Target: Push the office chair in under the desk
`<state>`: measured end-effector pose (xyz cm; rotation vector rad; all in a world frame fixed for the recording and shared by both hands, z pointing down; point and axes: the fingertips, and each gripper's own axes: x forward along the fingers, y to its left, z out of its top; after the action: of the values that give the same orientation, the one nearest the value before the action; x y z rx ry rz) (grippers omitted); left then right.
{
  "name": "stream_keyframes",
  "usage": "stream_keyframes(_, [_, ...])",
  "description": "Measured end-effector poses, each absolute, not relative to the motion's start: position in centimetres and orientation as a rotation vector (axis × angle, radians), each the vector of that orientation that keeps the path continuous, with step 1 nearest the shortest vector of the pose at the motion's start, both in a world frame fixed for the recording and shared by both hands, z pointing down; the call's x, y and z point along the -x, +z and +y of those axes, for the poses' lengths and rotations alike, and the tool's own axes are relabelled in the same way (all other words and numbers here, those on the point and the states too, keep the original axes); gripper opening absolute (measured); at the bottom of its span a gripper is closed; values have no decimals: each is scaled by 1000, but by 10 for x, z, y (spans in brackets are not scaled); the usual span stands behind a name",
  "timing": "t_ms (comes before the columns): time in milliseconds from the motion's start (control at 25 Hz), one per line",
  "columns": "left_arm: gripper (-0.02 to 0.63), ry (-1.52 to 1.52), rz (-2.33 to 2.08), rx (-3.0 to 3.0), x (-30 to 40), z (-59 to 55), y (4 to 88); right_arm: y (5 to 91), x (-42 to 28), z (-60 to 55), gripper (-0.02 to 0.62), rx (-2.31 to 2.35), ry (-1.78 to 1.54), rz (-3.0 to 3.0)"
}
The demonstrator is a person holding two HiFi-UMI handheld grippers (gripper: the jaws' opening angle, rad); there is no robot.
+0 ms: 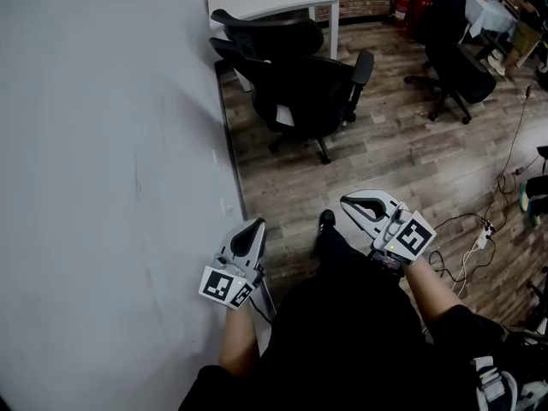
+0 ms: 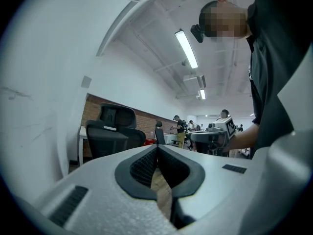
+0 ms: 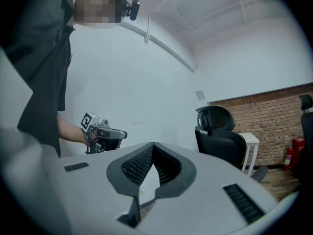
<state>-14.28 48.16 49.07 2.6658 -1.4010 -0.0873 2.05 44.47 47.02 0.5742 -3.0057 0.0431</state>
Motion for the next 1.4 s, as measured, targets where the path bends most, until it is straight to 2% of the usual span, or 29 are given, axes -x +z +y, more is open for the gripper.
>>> stream_keyframes(360, [15,52,-1416,-2694,173,374,480,465,-11,335,7,-650,67,-3061])
stream_keyframes(920, [17,241,-1425,-2771,218,197,448,456,-35,160,6,-835,20,-3038])
stream_keyframes(1400, [17,855,-1229,-2909,288,61,451,470,-50,76,8,-1021,29,-2864])
